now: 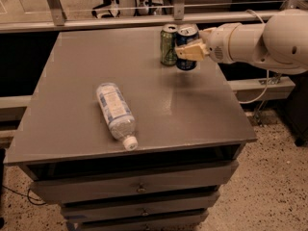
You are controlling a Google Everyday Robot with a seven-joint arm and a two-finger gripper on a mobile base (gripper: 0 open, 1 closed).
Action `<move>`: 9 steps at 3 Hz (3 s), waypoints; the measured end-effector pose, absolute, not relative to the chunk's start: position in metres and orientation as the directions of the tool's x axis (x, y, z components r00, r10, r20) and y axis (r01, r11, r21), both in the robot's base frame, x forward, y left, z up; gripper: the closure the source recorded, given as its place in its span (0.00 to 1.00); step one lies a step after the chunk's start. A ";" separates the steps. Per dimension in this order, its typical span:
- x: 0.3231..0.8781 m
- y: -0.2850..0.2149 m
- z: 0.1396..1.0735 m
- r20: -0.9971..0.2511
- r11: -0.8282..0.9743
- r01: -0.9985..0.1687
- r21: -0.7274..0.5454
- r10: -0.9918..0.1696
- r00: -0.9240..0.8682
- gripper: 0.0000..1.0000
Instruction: Move pepsi can near green can
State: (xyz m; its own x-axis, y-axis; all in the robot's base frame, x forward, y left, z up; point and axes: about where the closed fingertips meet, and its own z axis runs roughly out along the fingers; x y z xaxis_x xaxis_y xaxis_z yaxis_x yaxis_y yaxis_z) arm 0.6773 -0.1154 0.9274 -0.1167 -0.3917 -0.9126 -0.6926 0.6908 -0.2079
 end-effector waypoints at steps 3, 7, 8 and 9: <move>0.719 -0.110 0.896 -0.929 0.650 -0.748 -0.138 -0.347 -0.130 0.62; 0.736 -0.135 0.882 -0.915 0.635 -0.759 -0.145 -0.378 -0.142 0.00; 0.717 -0.146 0.890 -0.919 0.637 -0.758 -0.140 -0.368 -0.139 0.00; 0.684 -0.177 0.925 -0.927 0.649 -0.743 -0.164 -0.358 -0.108 0.00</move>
Offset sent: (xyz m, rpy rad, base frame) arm 0.0458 0.0004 -0.0389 0.0868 0.0694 0.0706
